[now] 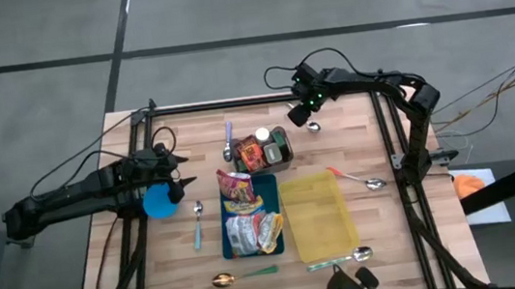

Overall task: Pick & Place Food Item
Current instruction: Put the silver spoon into the yellow bin

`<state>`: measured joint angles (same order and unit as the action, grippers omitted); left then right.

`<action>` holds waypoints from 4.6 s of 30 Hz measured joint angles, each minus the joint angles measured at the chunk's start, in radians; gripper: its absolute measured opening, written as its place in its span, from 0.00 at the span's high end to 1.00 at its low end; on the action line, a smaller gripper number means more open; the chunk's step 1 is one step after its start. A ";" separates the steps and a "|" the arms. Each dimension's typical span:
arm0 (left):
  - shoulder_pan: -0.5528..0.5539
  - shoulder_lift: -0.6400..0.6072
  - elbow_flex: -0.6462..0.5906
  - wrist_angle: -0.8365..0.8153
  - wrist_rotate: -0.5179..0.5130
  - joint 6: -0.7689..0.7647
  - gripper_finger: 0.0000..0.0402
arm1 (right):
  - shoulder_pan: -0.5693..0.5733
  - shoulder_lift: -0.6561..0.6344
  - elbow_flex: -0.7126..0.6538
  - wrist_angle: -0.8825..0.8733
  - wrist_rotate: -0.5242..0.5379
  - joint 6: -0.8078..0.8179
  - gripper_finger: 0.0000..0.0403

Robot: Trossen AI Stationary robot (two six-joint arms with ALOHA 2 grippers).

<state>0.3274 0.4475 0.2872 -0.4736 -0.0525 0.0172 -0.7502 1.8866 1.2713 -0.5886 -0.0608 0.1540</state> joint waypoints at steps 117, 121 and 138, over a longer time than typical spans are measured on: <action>0.000 0.000 0.000 0.000 0.000 0.000 0.16 | 1.114 -0.434 -0.492 0.192 0.474 1.230 0.96; 0.000 0.000 0.000 0.000 0.000 0.000 0.16 | 1.158 -0.375 -0.438 0.128 0.472 1.280 0.96; 0.000 0.000 0.000 0.000 0.000 0.000 0.16 | 1.181 -0.171 -0.340 0.057 0.378 1.438 0.96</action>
<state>0.3271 0.4473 0.2874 -0.4732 -0.0525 0.0170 0.4309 1.7153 0.9318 -0.5318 0.3169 1.5915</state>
